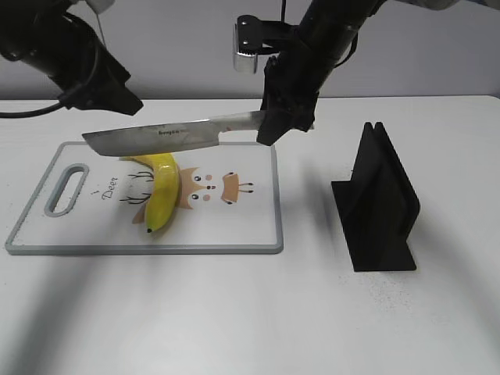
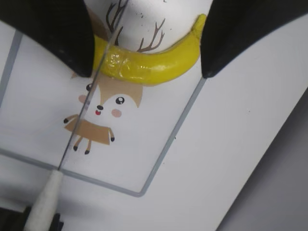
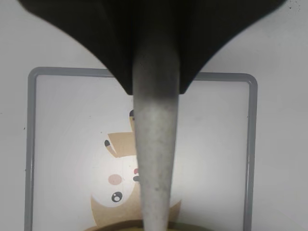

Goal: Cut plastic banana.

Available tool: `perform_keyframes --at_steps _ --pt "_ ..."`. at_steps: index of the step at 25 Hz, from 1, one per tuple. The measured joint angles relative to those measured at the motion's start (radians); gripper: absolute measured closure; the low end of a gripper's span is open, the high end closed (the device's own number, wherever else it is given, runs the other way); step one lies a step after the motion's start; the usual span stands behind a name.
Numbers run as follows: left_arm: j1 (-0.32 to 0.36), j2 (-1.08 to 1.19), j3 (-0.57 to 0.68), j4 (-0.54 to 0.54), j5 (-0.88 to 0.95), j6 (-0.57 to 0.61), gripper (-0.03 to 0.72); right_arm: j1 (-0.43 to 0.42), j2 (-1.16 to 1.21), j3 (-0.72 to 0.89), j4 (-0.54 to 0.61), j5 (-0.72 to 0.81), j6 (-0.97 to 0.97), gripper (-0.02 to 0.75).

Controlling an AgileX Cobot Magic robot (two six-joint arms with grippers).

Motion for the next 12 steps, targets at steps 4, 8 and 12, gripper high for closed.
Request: perform_keyframes --at_steps 4,8,12 --pt "0.009 -0.055 0.0 -0.009 -0.007 -0.118 0.014 0.001 -0.013 0.005 -0.053 0.009 0.098 0.574" --pt "0.038 -0.127 0.0 0.016 -0.009 -0.347 0.023 0.001 -0.085 0.005 -0.114 0.016 0.185 0.574" --pt "0.049 -0.204 0.0 0.2 0.001 -0.657 0.033 0.001 -0.182 0.005 -0.131 0.019 0.304 0.574"
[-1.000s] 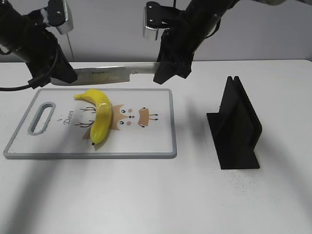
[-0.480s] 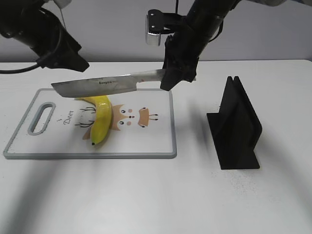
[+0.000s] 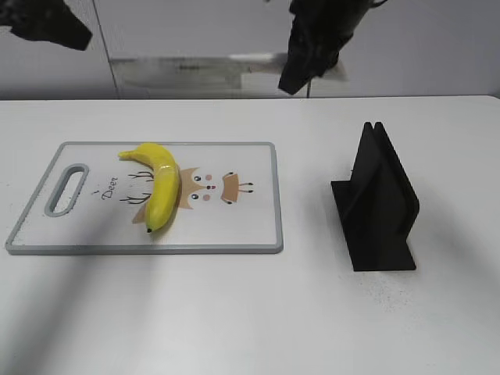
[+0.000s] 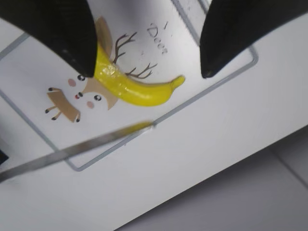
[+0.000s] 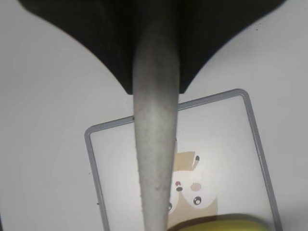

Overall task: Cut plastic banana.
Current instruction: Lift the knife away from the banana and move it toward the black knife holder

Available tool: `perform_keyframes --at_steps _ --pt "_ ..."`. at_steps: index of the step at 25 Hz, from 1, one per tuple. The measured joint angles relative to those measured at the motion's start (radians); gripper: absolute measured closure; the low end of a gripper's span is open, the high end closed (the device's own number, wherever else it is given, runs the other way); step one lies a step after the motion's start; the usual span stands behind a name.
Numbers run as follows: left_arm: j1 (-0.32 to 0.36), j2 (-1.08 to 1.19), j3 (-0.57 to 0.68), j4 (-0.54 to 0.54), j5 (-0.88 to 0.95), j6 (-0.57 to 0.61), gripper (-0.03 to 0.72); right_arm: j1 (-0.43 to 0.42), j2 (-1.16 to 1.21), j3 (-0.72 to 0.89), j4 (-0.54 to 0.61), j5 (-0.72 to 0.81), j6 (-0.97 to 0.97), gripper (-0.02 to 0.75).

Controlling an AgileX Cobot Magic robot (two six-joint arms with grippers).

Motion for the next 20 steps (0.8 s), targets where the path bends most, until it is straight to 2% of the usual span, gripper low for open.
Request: perform_keyframes --at_steps 5,8,10,16,20 --pt "0.0 -0.076 0.0 0.207 0.108 -0.316 0.049 0.0 -0.087 0.0 -0.004 0.004 0.182 0.574" --pt "0.0 -0.102 -0.001 0.295 0.252 -0.519 0.061 0.0 -0.119 0.0 -0.034 0.007 0.323 0.574" --pt "0.0 -0.106 -0.001 0.348 0.354 -0.614 0.071 0.0 -0.137 0.0 -0.065 0.009 0.463 0.574" --pt "0.0 -0.17 0.043 0.39 0.387 -0.702 0.092 0.0 -0.192 0.029 -0.122 0.012 0.734 0.574" --pt "0.0 -0.289 0.142 0.4 0.387 -0.717 0.094 0.0 -0.277 0.123 -0.122 0.012 0.853 0.574"
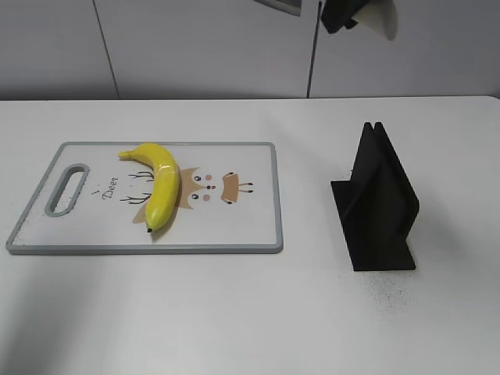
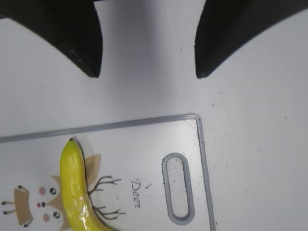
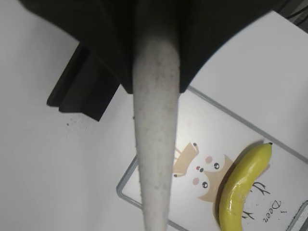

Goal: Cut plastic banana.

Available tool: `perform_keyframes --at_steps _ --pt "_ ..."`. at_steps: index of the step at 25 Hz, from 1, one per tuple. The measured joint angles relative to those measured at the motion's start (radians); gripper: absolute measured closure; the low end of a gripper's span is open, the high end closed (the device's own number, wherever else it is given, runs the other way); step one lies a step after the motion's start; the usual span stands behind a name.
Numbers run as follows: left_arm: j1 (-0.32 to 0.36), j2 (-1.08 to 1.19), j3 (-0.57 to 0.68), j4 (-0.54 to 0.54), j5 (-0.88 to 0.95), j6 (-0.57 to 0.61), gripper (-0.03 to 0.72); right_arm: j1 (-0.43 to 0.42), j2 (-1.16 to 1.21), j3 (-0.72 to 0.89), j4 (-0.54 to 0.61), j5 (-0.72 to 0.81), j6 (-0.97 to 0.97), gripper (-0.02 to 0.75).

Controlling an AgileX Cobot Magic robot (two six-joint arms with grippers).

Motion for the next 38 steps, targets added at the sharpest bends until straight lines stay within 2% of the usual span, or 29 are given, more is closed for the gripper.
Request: perform_keyframes --at_steps 10,22,32,38 --pt "0.0 -0.372 0.312 0.02 0.004 -0.001 0.097 0.0 -0.242 0.367 -0.057 -0.005 0.132 0.574" --pt "0.0 -0.877 0.578 0.02 0.001 -0.001 0.099 0.0 -0.506 0.764 -0.105 -0.218 0.322 0.574" --pt "0.0 -1.244 0.715 0.02 -0.023 -0.003 0.099 0.0 -0.58 0.937 -0.179 -0.334 0.443 0.574" --pt "0.0 -1.308 0.747 0.03 -0.043 -0.004 0.107 0.0 -0.583 0.945 -0.186 -0.367 0.458 0.574"
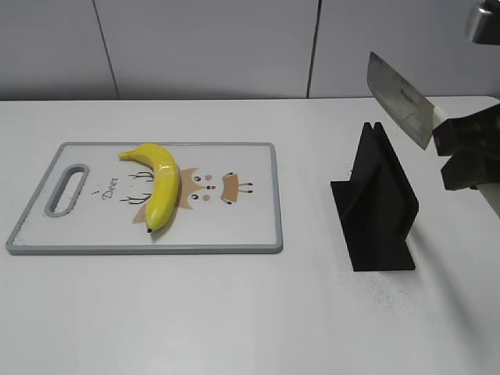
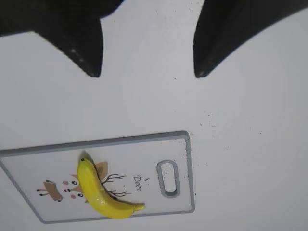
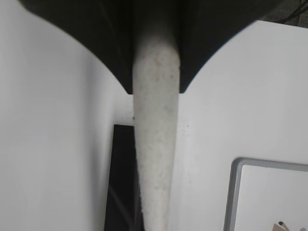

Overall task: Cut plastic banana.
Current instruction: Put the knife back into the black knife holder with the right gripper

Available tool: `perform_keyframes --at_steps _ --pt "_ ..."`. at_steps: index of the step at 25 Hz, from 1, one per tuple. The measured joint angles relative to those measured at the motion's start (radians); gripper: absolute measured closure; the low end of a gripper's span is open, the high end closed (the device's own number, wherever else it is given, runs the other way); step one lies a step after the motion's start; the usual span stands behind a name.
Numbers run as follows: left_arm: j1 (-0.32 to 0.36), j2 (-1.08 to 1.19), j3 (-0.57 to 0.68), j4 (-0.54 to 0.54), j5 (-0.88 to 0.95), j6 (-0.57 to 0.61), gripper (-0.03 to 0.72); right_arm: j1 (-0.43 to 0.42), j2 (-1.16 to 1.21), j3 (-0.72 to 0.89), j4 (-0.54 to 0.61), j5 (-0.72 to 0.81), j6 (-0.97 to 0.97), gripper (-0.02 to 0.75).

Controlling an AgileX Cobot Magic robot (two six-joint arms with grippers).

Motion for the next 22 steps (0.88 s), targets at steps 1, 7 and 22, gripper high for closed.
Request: perform_keyframes --at_steps 1,7,22 --pt "0.0 0.0 0.003 0.005 -0.017 0.0 0.107 0.0 0.0 0.0 -0.001 -0.006 0.006 0.574" --pt "0.0 0.0 0.033 0.024 -0.08 -0.002 0.107 0.0 0.013 0.0 -0.002 -0.029 0.014 0.574" --pt "0.0 0.0 0.034 0.035 -0.086 -0.065 0.108 0.0 0.109 0.0 -0.06 -0.08 0.084 0.574"
